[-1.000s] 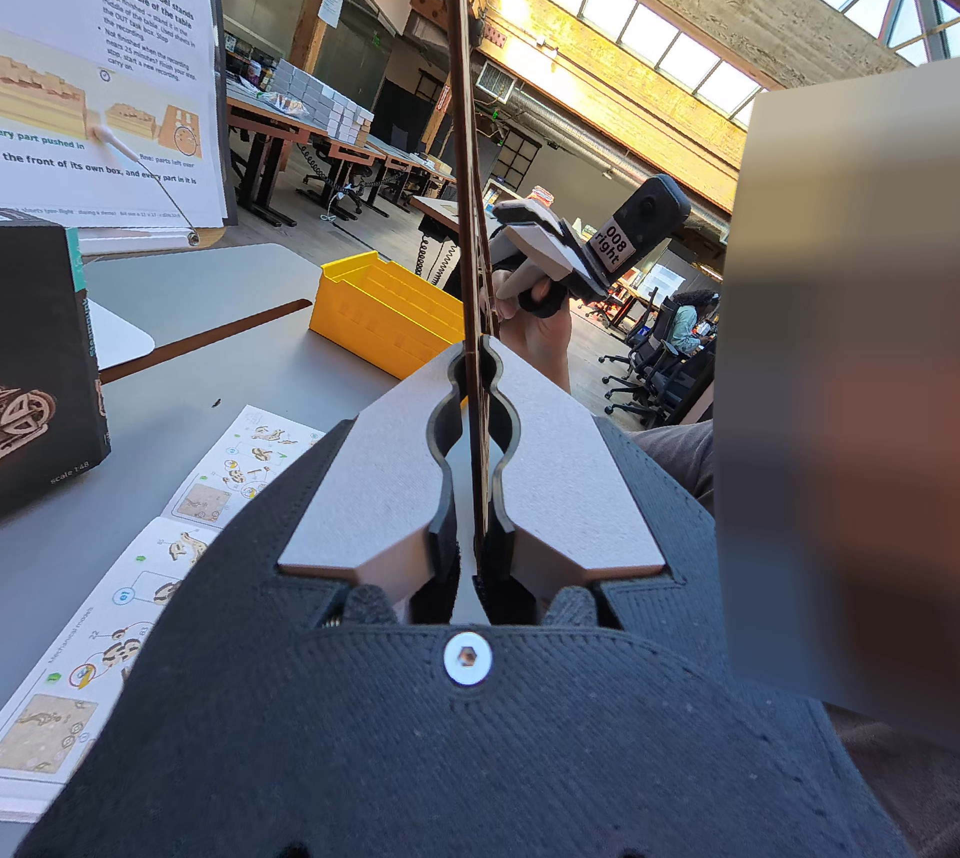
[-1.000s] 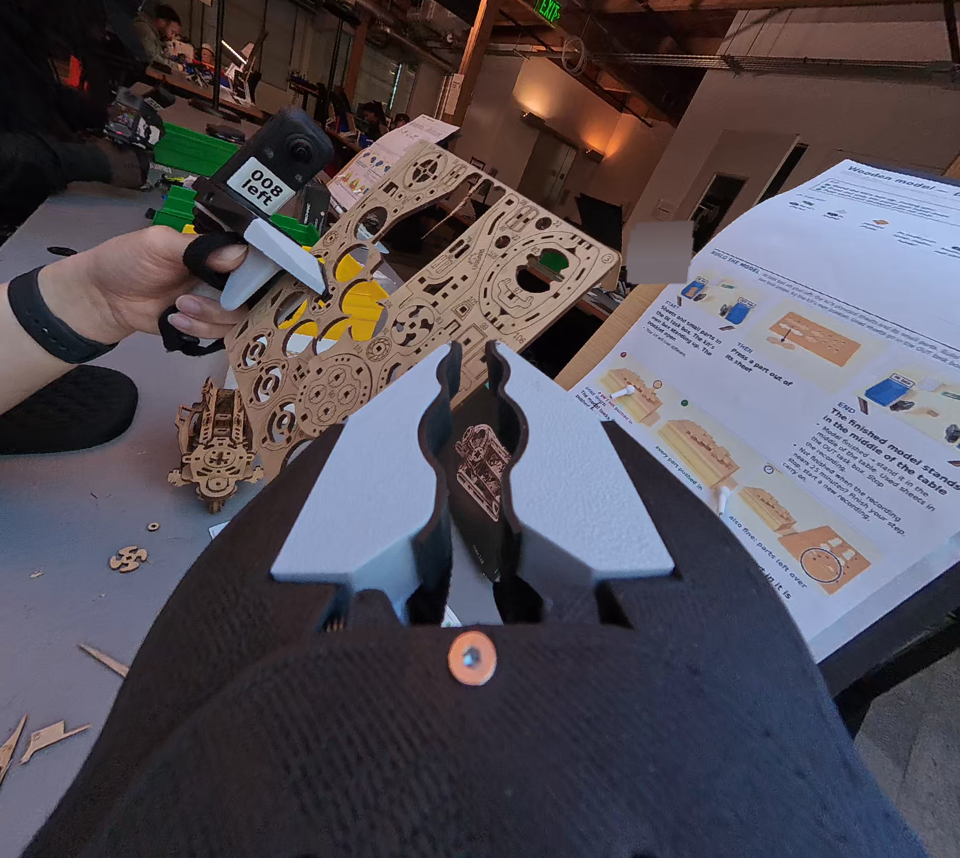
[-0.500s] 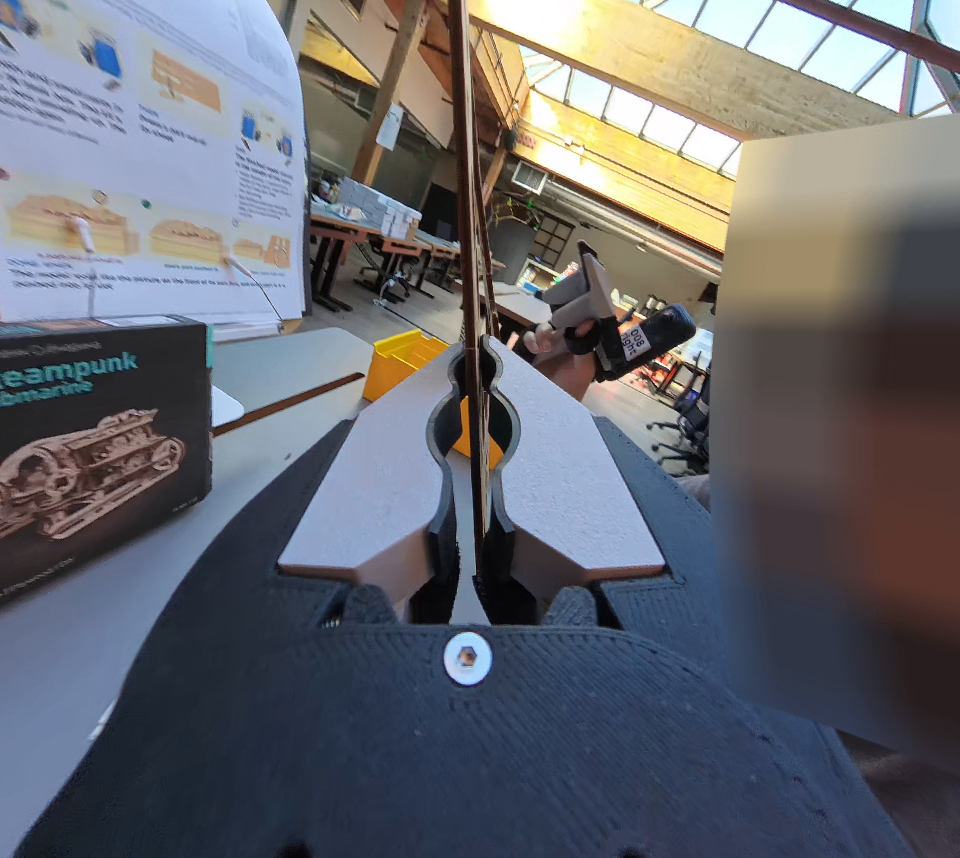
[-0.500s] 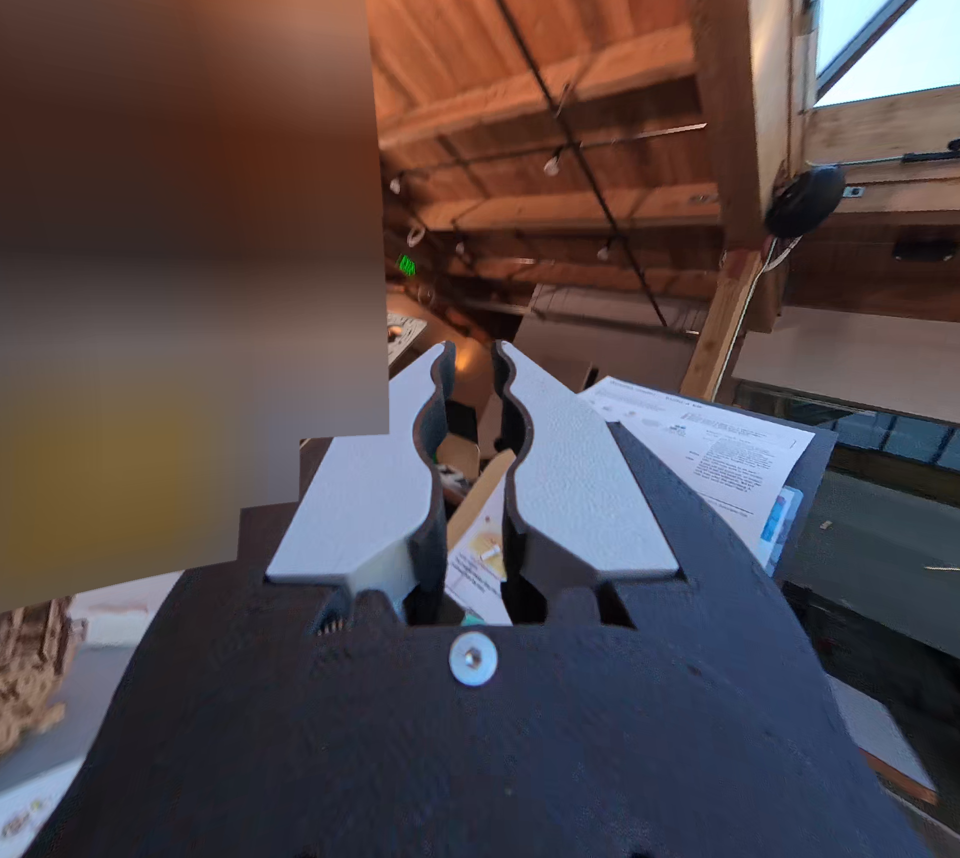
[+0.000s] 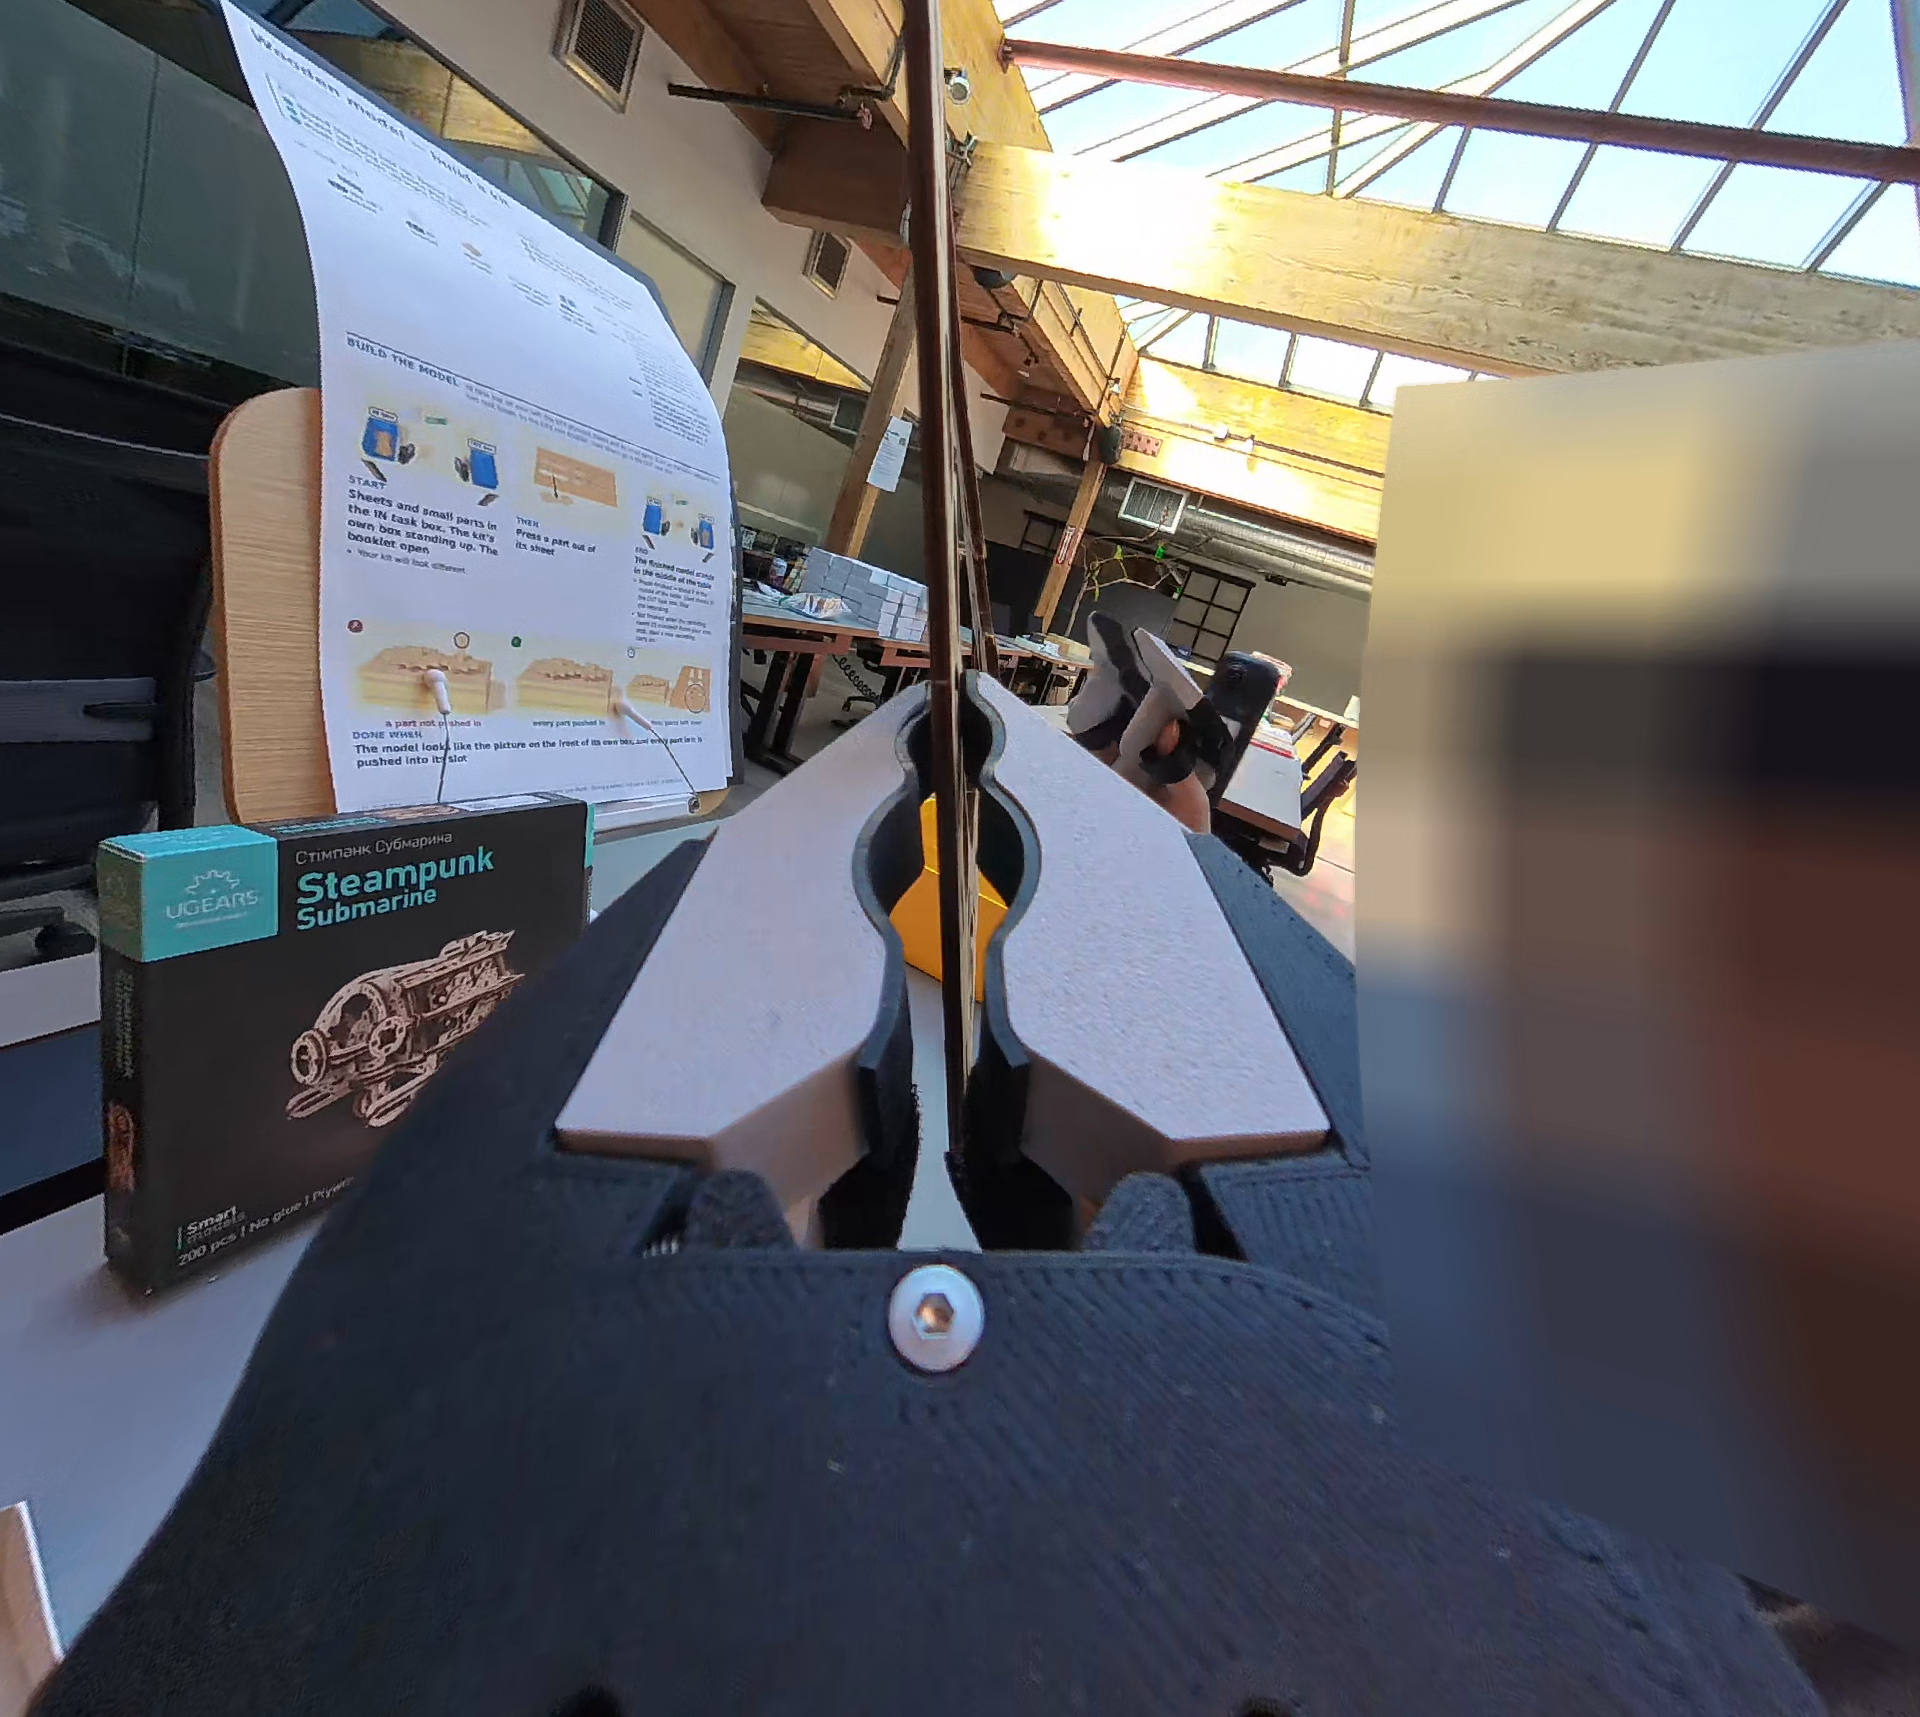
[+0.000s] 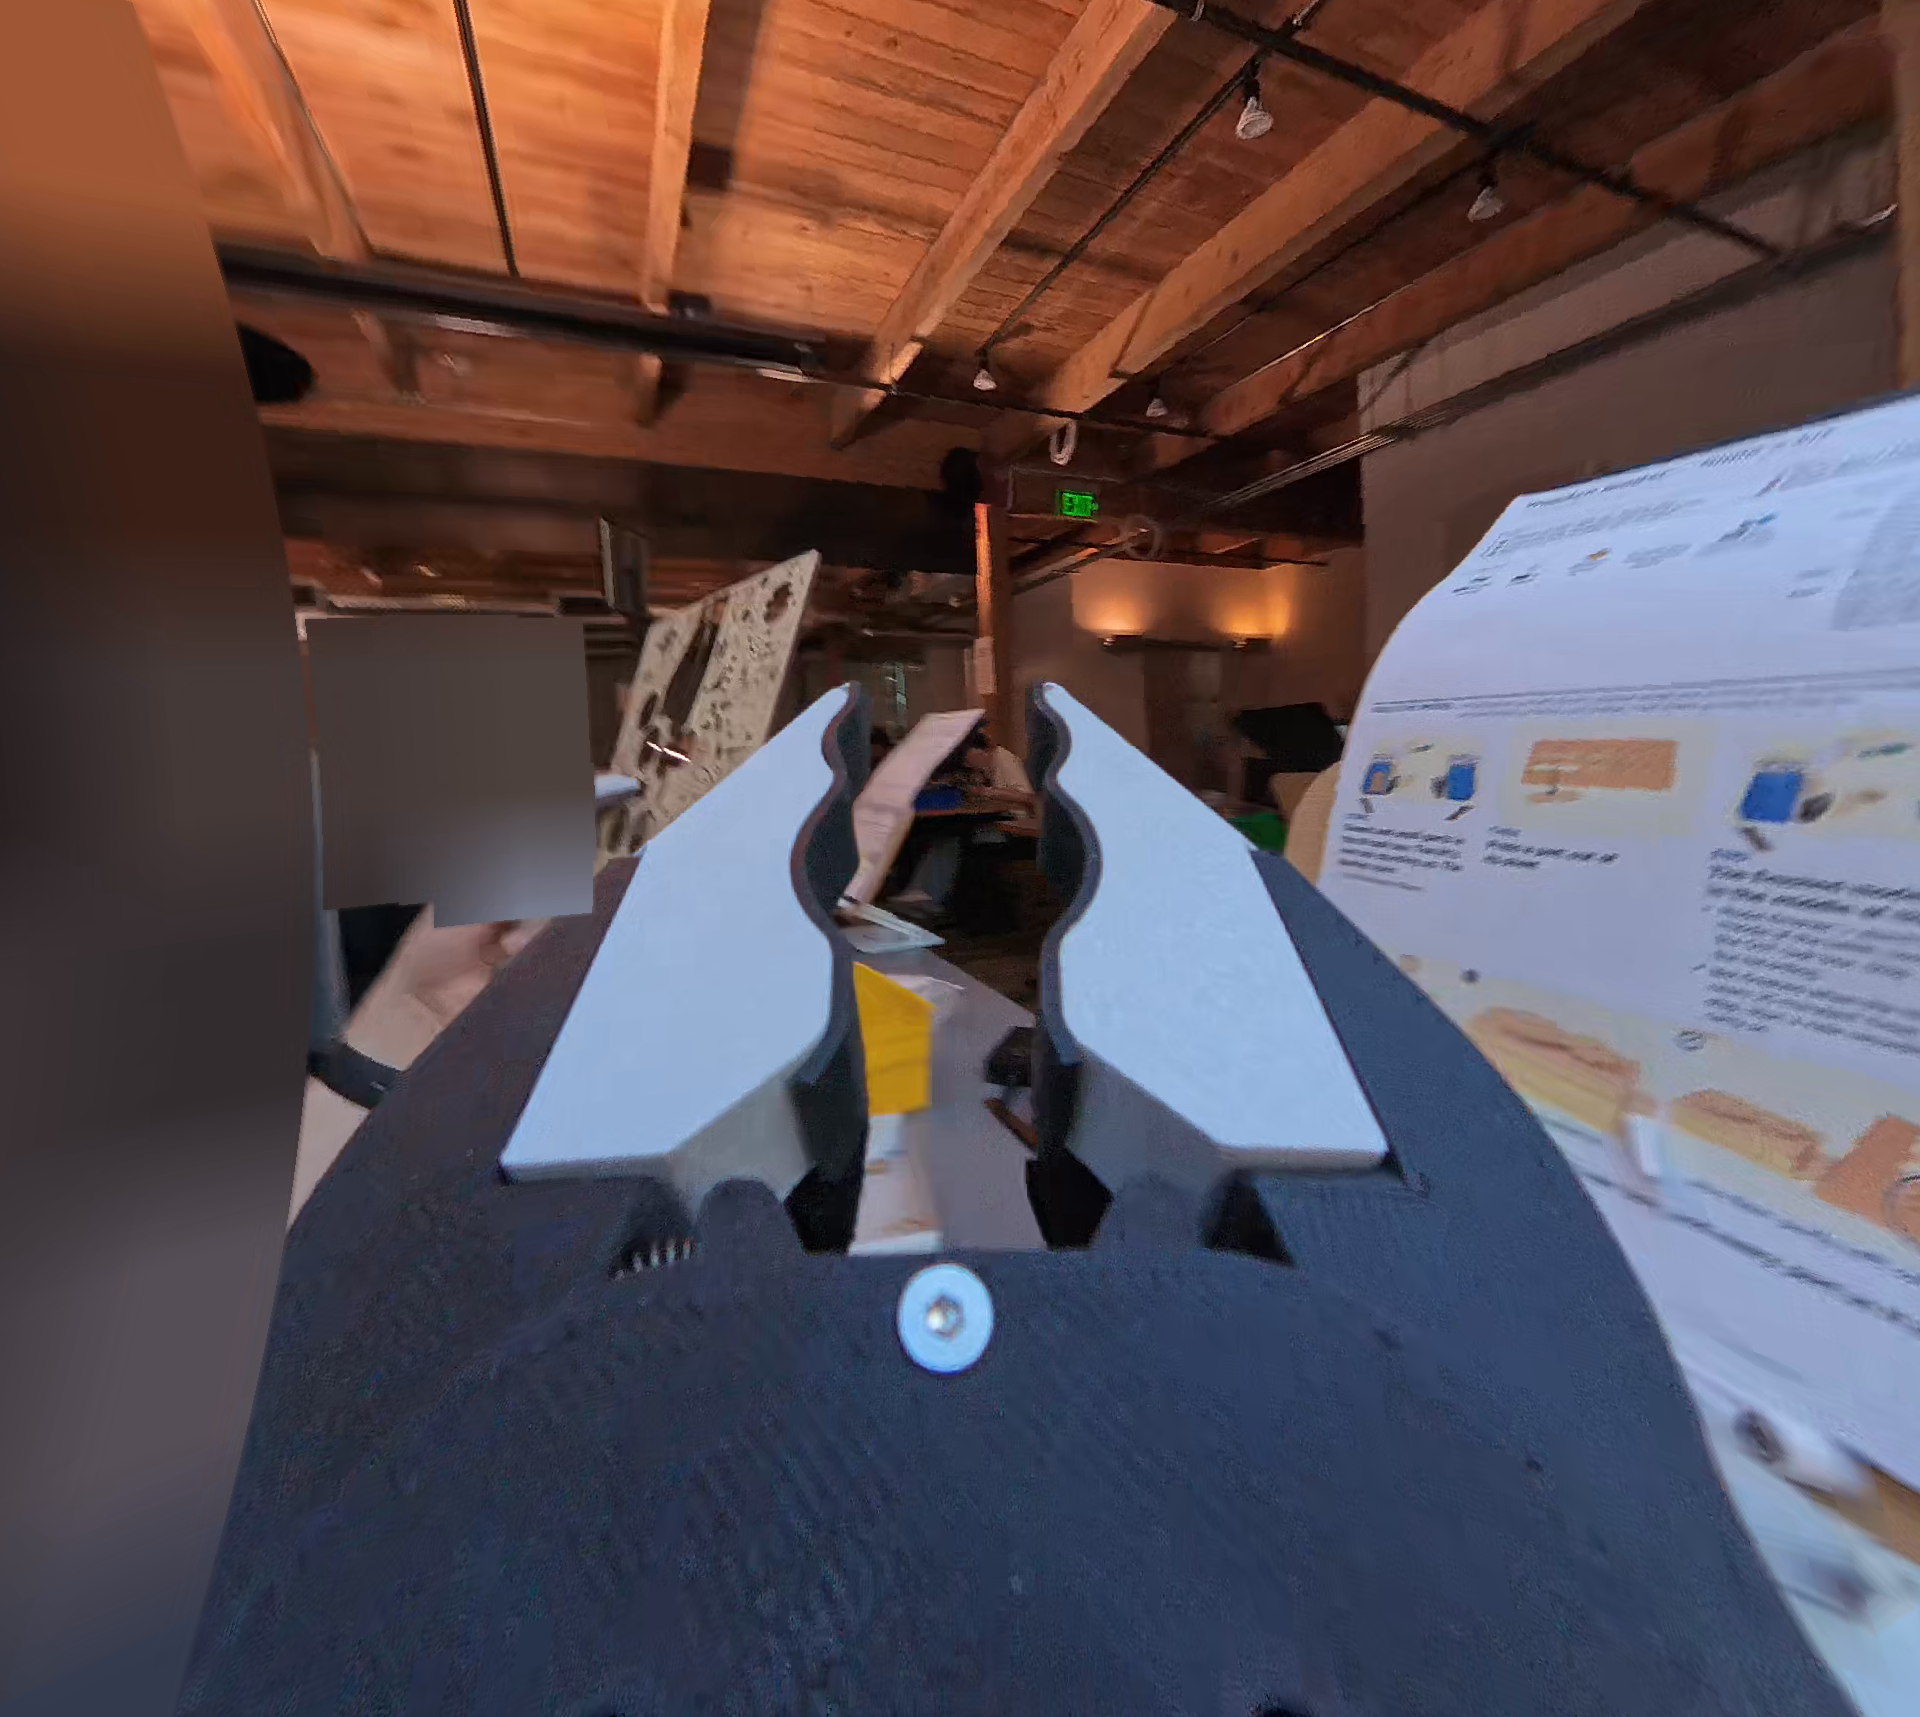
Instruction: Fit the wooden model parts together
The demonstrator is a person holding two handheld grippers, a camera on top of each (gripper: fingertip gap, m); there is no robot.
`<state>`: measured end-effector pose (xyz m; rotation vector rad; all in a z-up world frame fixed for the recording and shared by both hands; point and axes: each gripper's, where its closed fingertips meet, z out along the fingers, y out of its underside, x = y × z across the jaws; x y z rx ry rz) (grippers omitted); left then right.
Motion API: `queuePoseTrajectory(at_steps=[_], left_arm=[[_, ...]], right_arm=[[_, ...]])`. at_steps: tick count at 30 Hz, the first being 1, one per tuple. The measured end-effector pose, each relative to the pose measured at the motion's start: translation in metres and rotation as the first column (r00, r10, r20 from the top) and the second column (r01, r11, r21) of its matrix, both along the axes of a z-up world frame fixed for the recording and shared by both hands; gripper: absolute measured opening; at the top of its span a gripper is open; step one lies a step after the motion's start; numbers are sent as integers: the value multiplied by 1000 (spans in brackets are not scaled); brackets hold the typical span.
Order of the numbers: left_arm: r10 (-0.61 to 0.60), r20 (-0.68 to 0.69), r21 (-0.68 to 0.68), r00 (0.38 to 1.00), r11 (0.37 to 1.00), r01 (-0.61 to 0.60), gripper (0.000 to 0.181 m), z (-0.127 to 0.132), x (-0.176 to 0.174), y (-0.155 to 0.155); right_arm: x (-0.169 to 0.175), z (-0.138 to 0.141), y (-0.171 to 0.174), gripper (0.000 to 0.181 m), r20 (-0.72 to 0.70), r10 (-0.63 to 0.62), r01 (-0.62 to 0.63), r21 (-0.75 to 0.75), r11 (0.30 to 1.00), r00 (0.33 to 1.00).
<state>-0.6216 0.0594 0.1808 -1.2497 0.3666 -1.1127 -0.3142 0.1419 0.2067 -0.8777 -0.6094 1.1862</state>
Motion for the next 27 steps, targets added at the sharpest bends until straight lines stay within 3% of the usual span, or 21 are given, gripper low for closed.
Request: queuePoseTrajectory(at_steps=[3,6,9,17,27], left_arm=[[-4,10,6,1000,1000,4,1,2,-1,-2],[-13,30,12,999,1000,13,0,4,-2,-3],[-15,35,12,999,1000,15,1,4,-2,-2],[-22,-27,-36,999,999,21,1,-8,8,6],[-15,-4,-40,1000,999,15,1,-7,5,9]], right_arm=[[14,2,16,44,-186,205,-237,-170,957,961],[20,-5,32,38,-276,298,-363,-229,903,914],[20,-11,41,30,-306,310,-390,-247,887,900],[13,-15,42,26,-289,307,-385,-268,883,907],[11,-15,41,25,-286,310,-388,-274,880,907]])
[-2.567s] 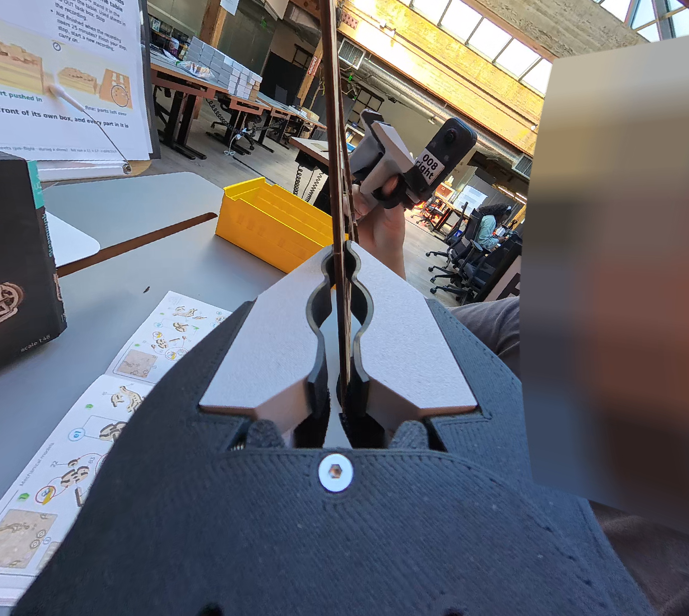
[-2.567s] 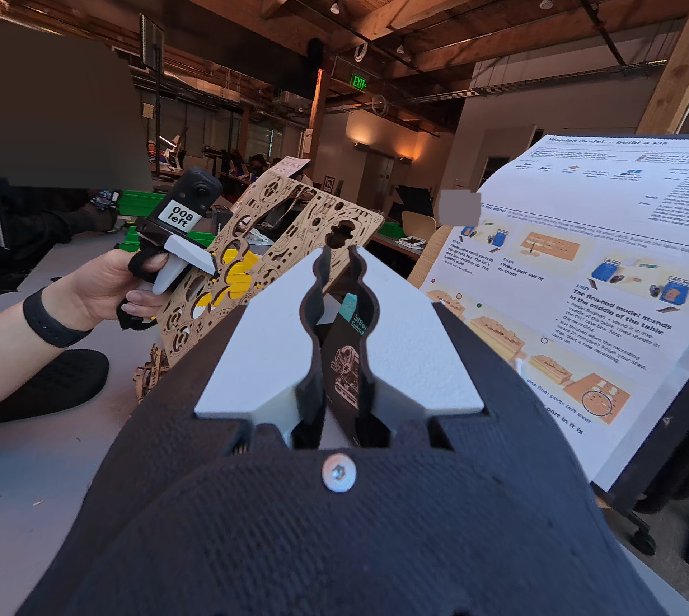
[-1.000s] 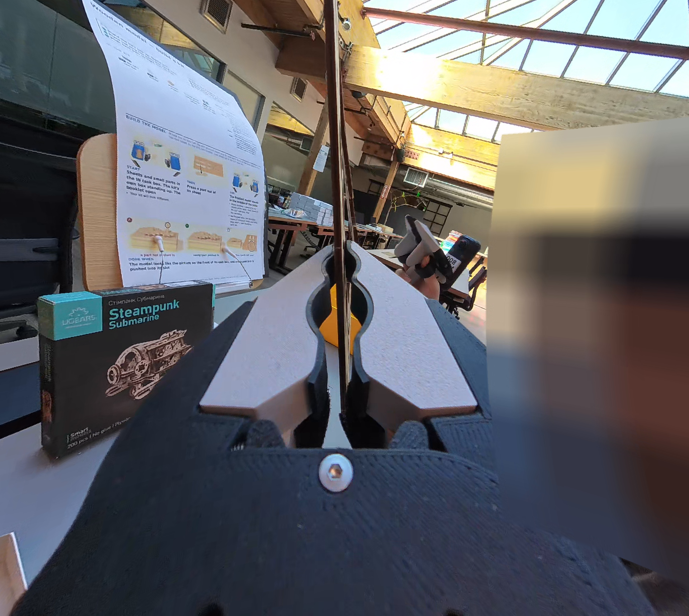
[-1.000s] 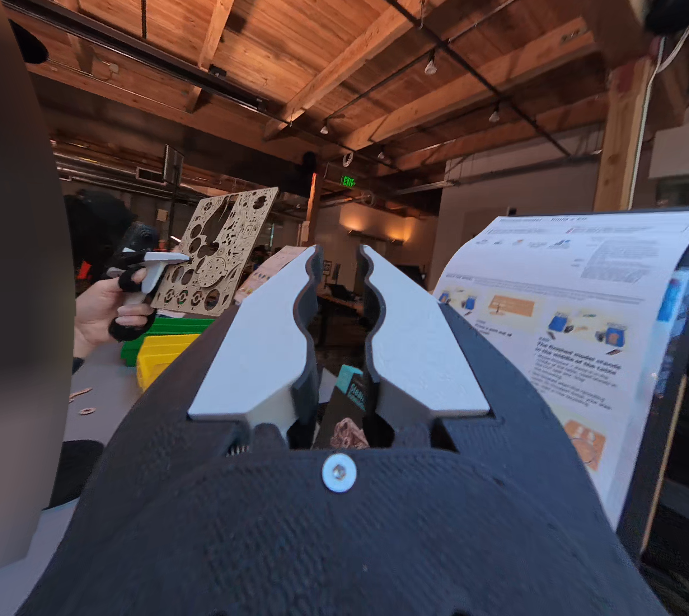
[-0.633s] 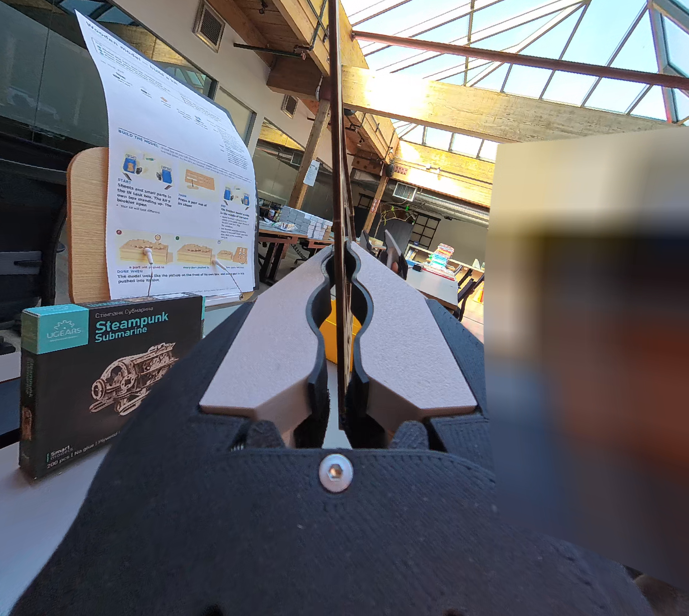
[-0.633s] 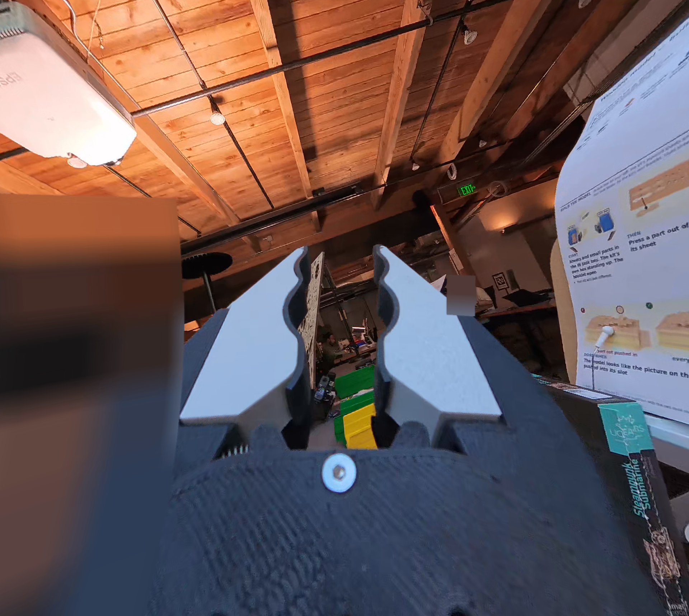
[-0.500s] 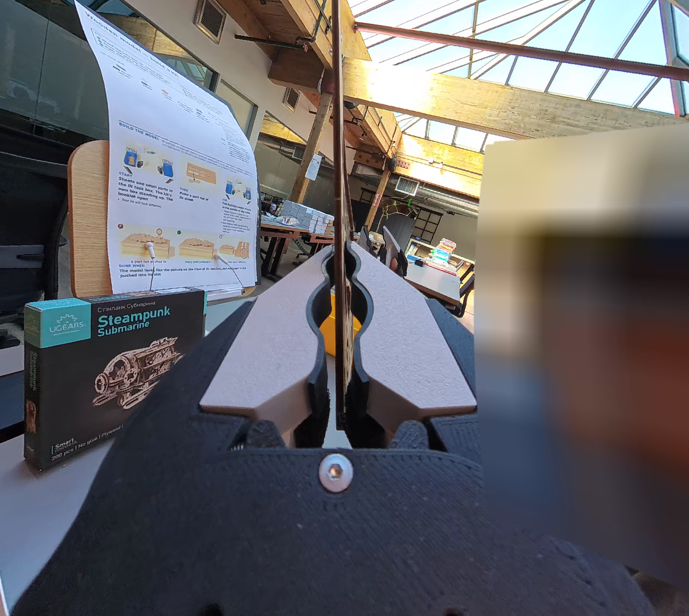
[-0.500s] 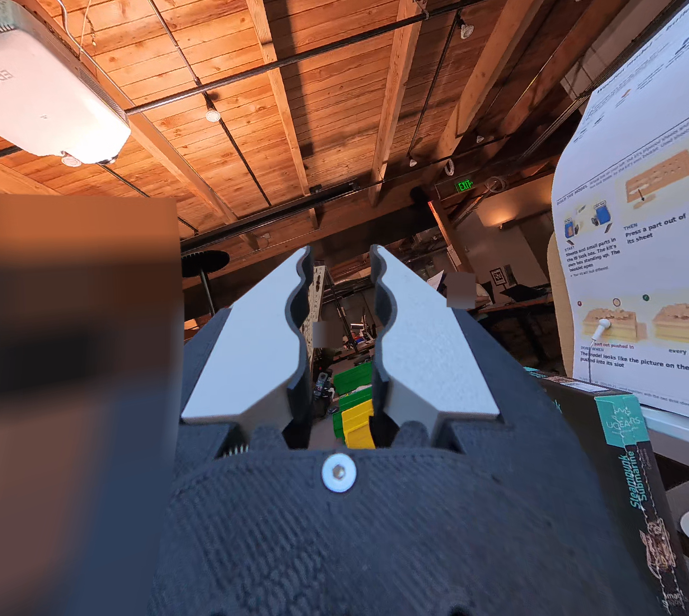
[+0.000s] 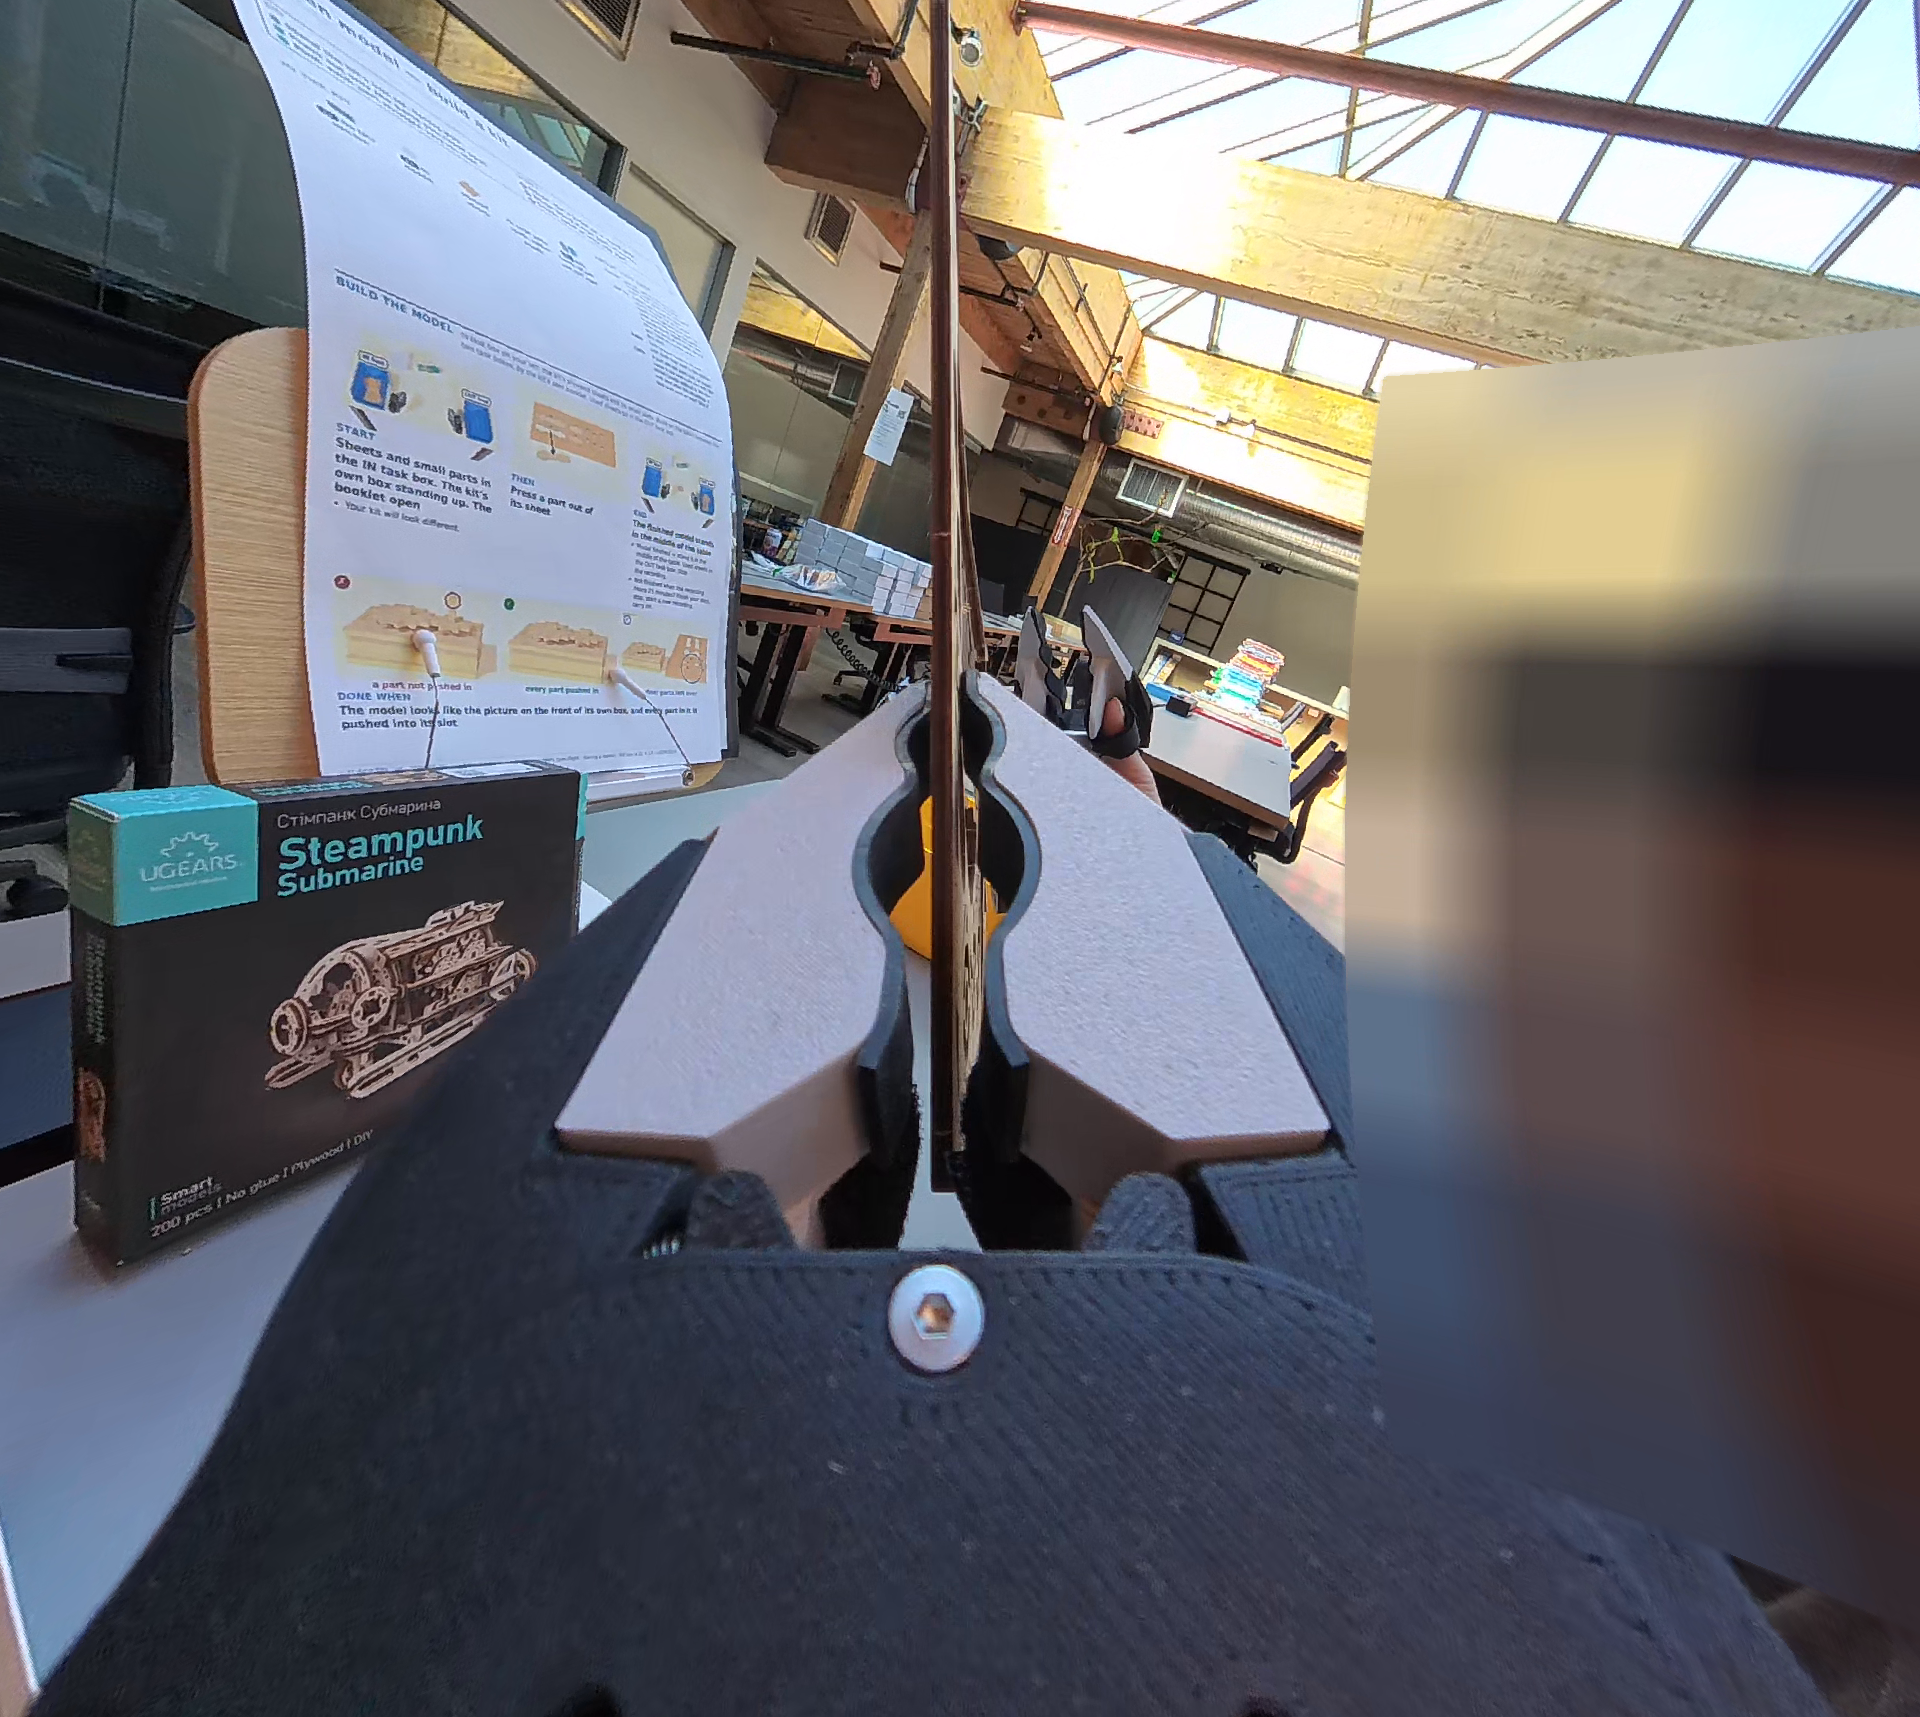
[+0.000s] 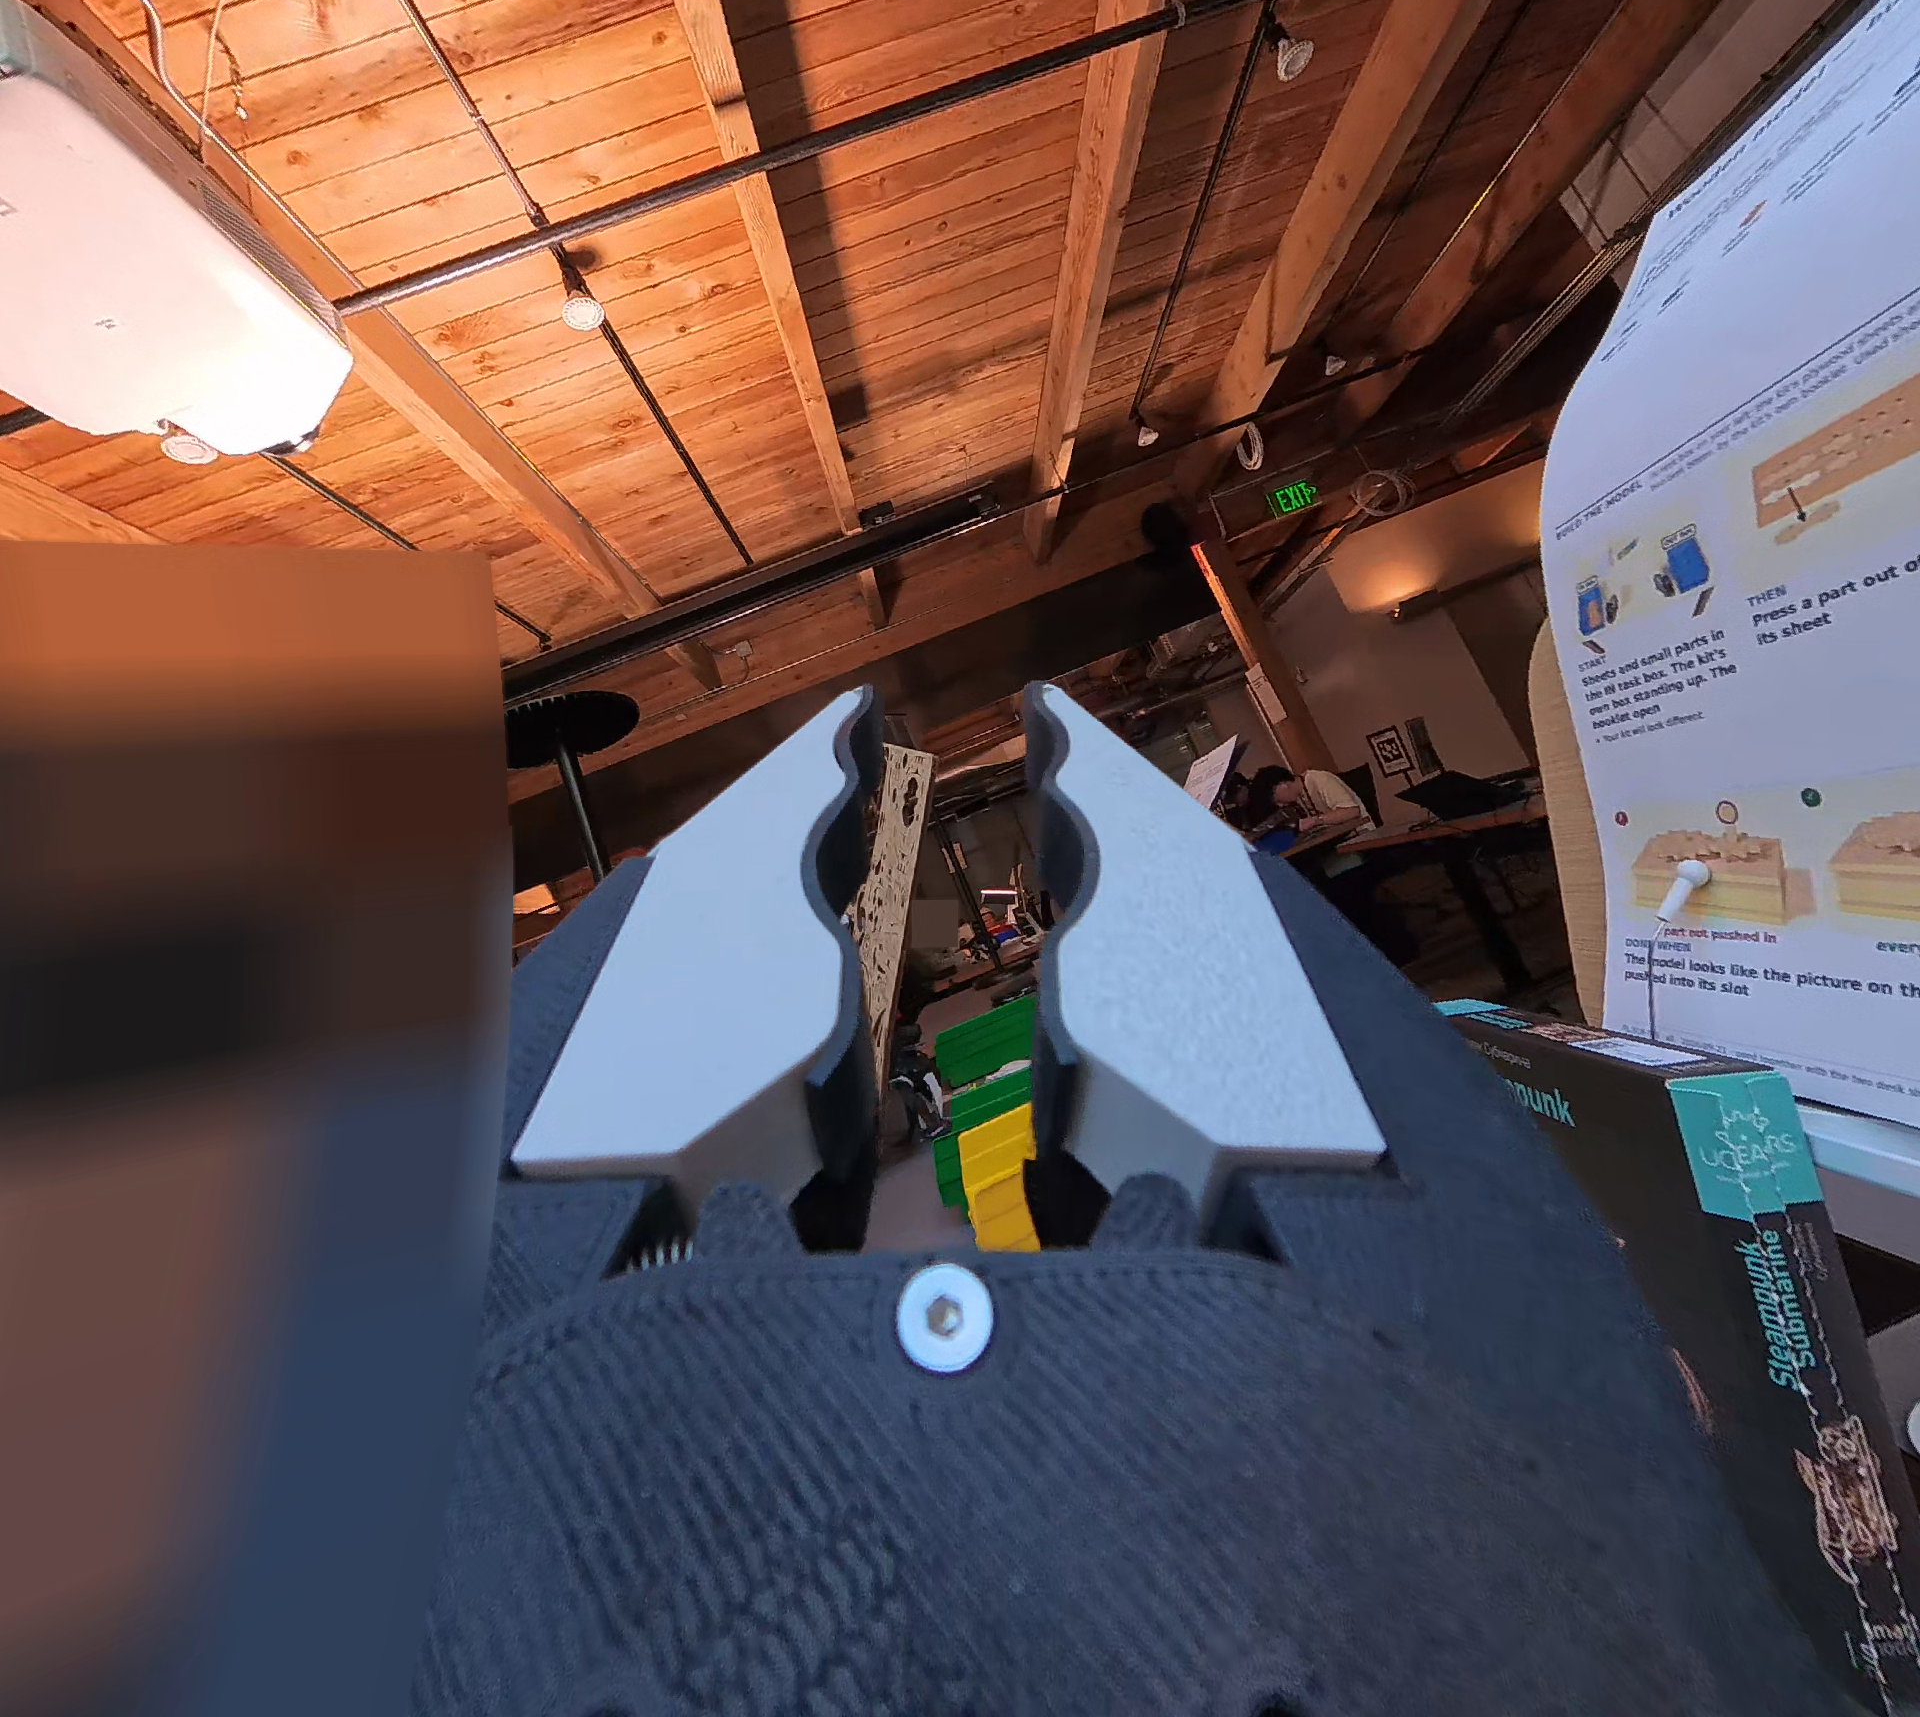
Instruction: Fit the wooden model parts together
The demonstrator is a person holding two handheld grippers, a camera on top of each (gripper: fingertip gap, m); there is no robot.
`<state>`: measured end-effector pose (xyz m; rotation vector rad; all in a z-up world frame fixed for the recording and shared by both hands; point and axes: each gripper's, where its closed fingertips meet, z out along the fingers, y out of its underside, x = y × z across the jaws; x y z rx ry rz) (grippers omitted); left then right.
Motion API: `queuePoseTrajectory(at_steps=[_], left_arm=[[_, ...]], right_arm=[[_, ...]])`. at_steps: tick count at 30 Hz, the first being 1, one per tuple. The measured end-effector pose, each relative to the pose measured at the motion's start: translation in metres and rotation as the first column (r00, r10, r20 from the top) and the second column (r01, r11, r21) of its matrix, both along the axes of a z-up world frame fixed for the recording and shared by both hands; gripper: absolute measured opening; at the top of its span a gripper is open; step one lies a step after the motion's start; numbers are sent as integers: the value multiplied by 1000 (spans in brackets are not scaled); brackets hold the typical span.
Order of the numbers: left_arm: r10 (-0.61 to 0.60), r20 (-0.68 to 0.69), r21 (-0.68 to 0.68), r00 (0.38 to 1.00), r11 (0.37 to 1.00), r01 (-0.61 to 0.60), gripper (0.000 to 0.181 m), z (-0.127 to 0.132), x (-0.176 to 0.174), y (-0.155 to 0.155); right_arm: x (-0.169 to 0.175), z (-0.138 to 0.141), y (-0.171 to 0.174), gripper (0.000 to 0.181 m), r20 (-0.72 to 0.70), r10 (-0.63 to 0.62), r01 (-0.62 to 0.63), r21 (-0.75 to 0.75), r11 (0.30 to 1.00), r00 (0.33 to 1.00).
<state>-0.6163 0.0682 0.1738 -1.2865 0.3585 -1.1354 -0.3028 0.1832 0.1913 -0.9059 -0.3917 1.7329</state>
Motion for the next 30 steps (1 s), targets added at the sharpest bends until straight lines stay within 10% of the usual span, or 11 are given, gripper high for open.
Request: queuePoseTrajectory(at_steps=[30], left_arm=[[-15,-8,-21,1000,1000,15,1,-5,8,5]], right_arm=[[2,4,-2,19,20,-57,56,29,998,998]])
